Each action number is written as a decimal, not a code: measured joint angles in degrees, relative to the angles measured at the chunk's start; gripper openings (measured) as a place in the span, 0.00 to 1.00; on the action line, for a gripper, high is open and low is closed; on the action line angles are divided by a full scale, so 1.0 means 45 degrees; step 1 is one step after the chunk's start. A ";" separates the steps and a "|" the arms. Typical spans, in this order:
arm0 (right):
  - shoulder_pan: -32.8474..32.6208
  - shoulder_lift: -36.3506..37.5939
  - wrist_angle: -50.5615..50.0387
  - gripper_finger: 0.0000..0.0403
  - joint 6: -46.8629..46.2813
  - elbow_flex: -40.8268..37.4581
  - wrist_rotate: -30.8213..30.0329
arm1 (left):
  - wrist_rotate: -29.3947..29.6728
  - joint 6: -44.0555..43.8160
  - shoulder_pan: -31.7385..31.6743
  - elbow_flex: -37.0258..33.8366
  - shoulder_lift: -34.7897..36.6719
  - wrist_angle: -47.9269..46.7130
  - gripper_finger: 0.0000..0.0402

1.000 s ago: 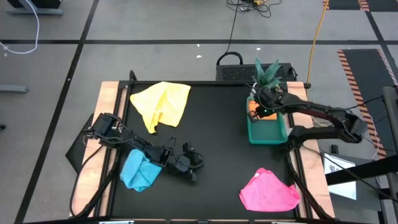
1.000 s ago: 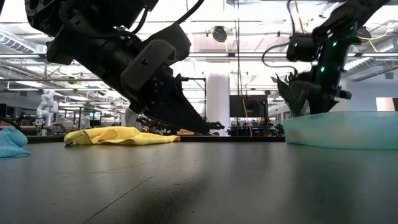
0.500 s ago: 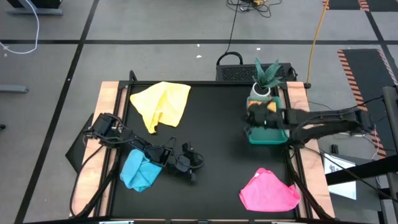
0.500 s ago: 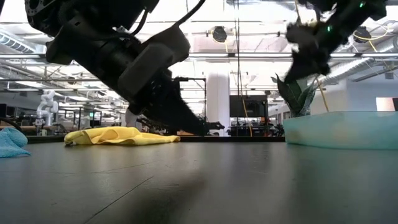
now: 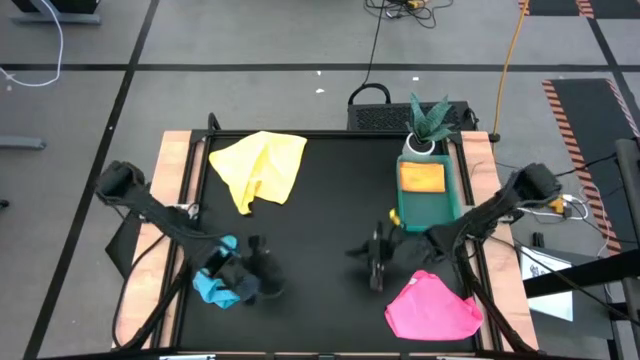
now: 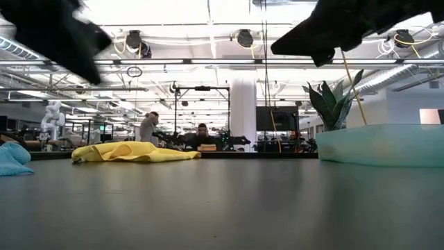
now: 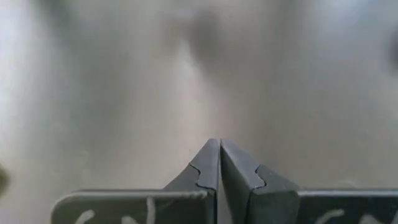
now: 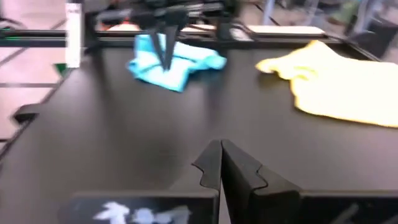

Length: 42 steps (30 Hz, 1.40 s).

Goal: Fold microfiber towels
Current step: Fold the blue microfiber cloth

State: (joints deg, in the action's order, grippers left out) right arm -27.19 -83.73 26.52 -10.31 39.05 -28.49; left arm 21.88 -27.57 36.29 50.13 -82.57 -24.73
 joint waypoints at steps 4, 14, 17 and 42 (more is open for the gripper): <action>-0.0679 -0.1193 0.1668 0.00 0.0258 -0.0005 -0.0004 | -0.0999 -0.0093 0.1062 0.0000 0.0365 -0.1245 0.05; -0.1509 -0.2218 0.3006 0.00 0.0214 -0.0005 -0.0005 | -0.2538 -0.2283 0.0212 -0.0082 0.0253 -0.2913 0.32; -0.1580 -0.2218 0.3084 0.00 0.0223 -0.0005 -0.0025 | -0.2957 -0.2273 -0.0511 -0.0441 0.0253 -0.2746 0.43; -0.1576 -0.2213 0.3105 0.00 0.0132 -0.0009 -0.0010 | -0.4133 -0.0005 -0.1426 -0.3683 0.0276 0.1157 0.08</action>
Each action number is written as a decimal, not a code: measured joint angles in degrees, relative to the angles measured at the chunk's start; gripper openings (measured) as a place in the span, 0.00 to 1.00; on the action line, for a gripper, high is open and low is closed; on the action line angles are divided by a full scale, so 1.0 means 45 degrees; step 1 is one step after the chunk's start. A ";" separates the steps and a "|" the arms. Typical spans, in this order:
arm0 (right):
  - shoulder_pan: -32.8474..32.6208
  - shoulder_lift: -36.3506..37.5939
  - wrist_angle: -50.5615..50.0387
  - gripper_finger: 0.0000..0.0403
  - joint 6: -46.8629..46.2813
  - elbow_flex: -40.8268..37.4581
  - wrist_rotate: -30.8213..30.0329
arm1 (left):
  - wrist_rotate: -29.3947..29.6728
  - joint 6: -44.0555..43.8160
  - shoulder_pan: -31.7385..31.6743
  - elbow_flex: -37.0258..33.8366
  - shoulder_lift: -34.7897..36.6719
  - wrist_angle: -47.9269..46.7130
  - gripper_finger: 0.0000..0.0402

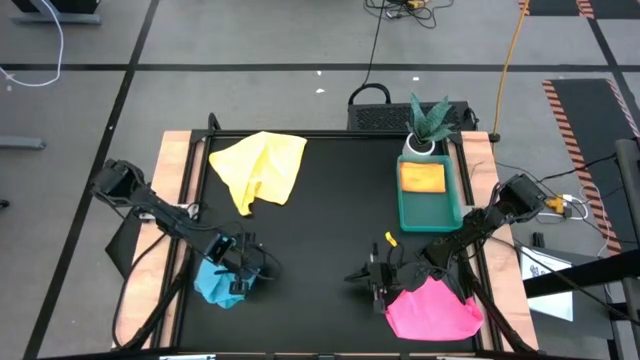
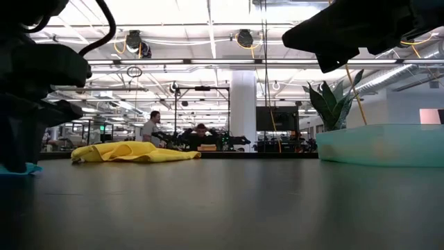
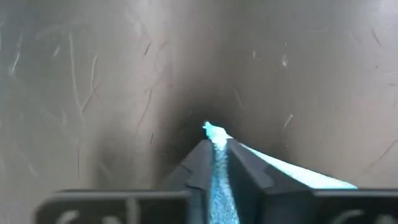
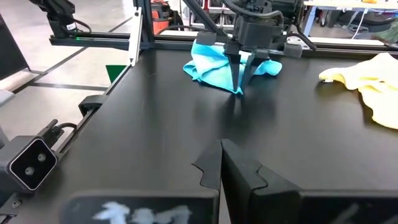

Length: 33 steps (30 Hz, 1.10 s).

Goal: Fold microfiber towels
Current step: Fold the blue microfiber cloth

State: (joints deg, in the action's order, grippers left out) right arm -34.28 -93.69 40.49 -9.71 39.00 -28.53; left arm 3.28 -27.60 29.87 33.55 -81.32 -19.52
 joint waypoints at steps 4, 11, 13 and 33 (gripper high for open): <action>0.0000 0.0000 0.0000 0.00 -0.0010 0.0000 0.0000 | 0.0390 0.0299 0.0010 0.0848 -0.0051 0.0349 0.03; 0.0000 0.0000 -0.0001 0.00 -0.0015 0.0000 0.0005 | 0.3527 0.2370 0.0031 0.5239 0.0084 -0.1453 0.01; -0.0033 0.0000 0.0000 0.00 -0.0015 0.0000 0.0005 | 0.5180 0.3057 0.0179 0.6939 0.0084 -0.2500 0.02; -0.0719 0.0010 -0.0193 0.00 -0.0059 0.0000 0.0003 | 0.8999 0.4650 0.0355 0.8248 0.0094 -0.4465 0.03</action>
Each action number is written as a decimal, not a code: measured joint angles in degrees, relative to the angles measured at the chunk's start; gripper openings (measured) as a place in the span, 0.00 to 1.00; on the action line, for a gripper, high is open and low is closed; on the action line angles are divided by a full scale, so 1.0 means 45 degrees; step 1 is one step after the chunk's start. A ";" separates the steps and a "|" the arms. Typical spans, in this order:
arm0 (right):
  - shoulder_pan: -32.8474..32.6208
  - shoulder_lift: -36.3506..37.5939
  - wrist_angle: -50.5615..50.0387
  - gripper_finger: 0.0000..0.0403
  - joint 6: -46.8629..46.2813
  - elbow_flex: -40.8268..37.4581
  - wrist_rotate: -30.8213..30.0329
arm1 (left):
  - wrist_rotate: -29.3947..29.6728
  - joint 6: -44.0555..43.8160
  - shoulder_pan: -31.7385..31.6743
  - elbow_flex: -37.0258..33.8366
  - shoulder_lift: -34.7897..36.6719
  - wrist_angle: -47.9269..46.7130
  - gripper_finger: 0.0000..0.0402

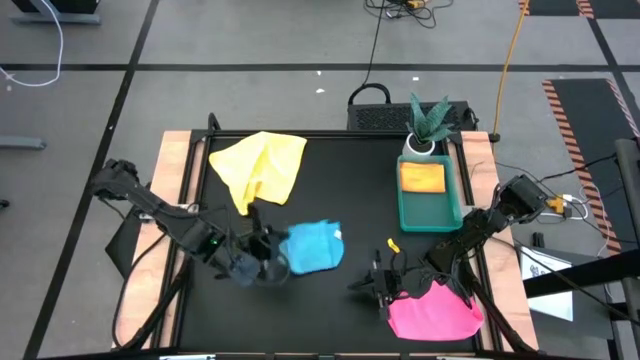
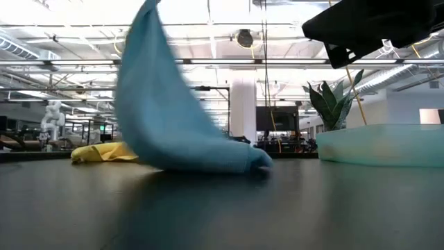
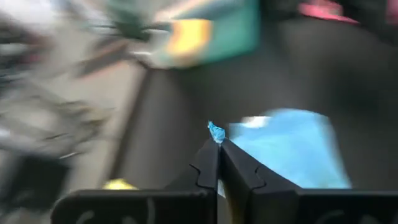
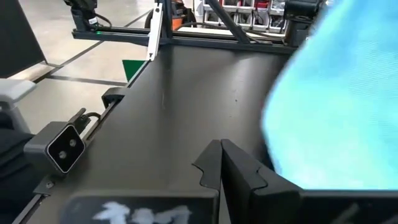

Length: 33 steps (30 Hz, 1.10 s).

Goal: Fold microfiber towels
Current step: Fold the blue microfiber cloth

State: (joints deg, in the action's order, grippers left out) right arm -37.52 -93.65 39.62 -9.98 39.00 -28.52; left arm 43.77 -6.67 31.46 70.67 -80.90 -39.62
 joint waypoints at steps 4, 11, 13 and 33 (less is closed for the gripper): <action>0.0224 0.0000 -0.0495 0.02 -0.0443 0.0000 -0.0316 | -0.4559 0.0636 0.0376 -0.1472 -0.0027 0.2210 0.02; 0.1378 0.0000 -0.0570 0.18 -0.0962 -0.0005 0.0436 | -0.8804 0.1396 0.1135 -0.4550 -0.0129 0.8908 0.04; 0.1771 0.0000 -0.0476 0.23 -0.0972 -0.0005 0.0775 | -0.9091 0.1420 0.1296 -0.5243 -0.0128 1.0042 0.04; 0.3120 -0.4305 -0.0260 0.47 0.5968 0.2469 0.1347 | -0.9045 0.1100 0.1491 -0.5954 -0.0126 1.0868 0.01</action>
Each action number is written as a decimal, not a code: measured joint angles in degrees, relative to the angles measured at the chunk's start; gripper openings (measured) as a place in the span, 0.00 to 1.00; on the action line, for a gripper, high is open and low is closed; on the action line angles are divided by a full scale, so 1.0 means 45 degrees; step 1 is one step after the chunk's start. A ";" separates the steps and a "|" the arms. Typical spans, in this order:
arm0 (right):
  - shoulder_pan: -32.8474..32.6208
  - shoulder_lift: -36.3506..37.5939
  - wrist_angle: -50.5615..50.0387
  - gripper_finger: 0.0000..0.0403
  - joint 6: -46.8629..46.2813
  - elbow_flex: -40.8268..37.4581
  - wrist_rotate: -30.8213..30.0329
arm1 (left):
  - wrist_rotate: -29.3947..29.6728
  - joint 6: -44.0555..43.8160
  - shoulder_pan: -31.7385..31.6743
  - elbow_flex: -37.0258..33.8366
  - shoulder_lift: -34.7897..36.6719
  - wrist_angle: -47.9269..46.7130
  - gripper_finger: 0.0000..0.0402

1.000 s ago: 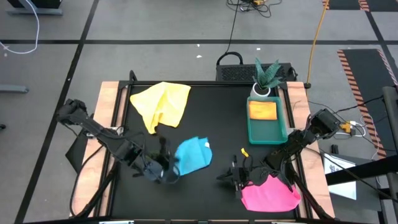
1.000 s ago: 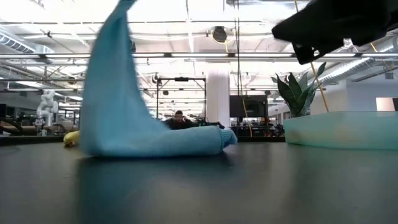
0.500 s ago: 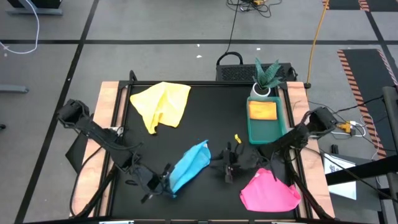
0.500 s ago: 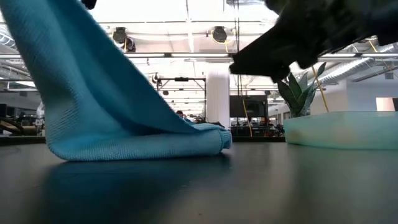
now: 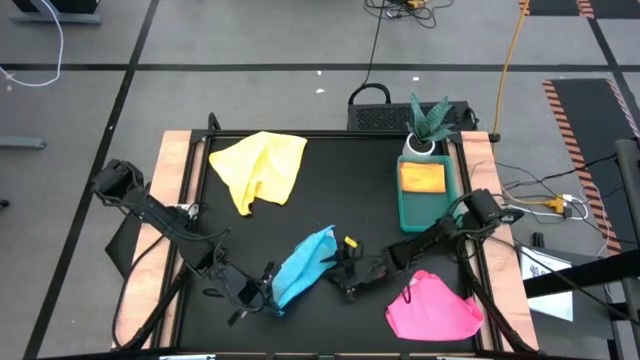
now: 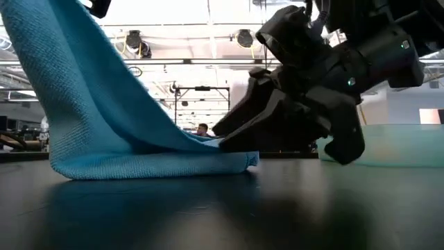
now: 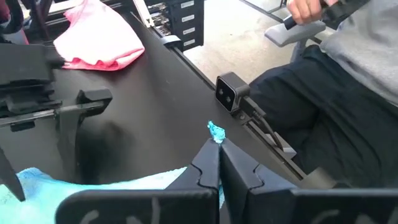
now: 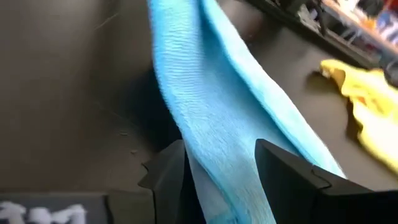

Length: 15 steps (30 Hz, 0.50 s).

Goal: Fold microfiber towels
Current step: Fold the blue microfiber cloth

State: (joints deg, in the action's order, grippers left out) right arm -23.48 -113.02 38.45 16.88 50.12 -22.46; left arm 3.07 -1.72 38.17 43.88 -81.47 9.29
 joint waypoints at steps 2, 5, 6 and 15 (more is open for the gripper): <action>-0.0041 -0.0086 -0.0275 0.45 0.0502 0.0252 -0.0080 | 0.0000 -0.0058 0.0000 0.0000 0.0000 -0.0023 0.03; -0.0060 -0.0055 -0.0710 0.41 0.0642 0.0416 -0.0565 | 0.0037 -0.0019 0.0000 0.0009 0.0000 0.0003 0.06; -0.0060 -0.0024 -0.0742 0.38 0.0637 0.0420 -0.0847 | 0.0143 -0.0015 0.0000 0.0010 0.0000 -0.0002 0.06; -0.0319 0.0343 -0.1191 0.02 0.0655 0.0406 -0.2720 | 0.0397 -0.0004 0.0026 0.0010 0.0000 0.0180 0.01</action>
State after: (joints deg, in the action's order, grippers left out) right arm -24.91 -111.47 33.09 19.83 51.94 -34.70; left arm 4.86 -1.74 38.29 43.92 -81.47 10.10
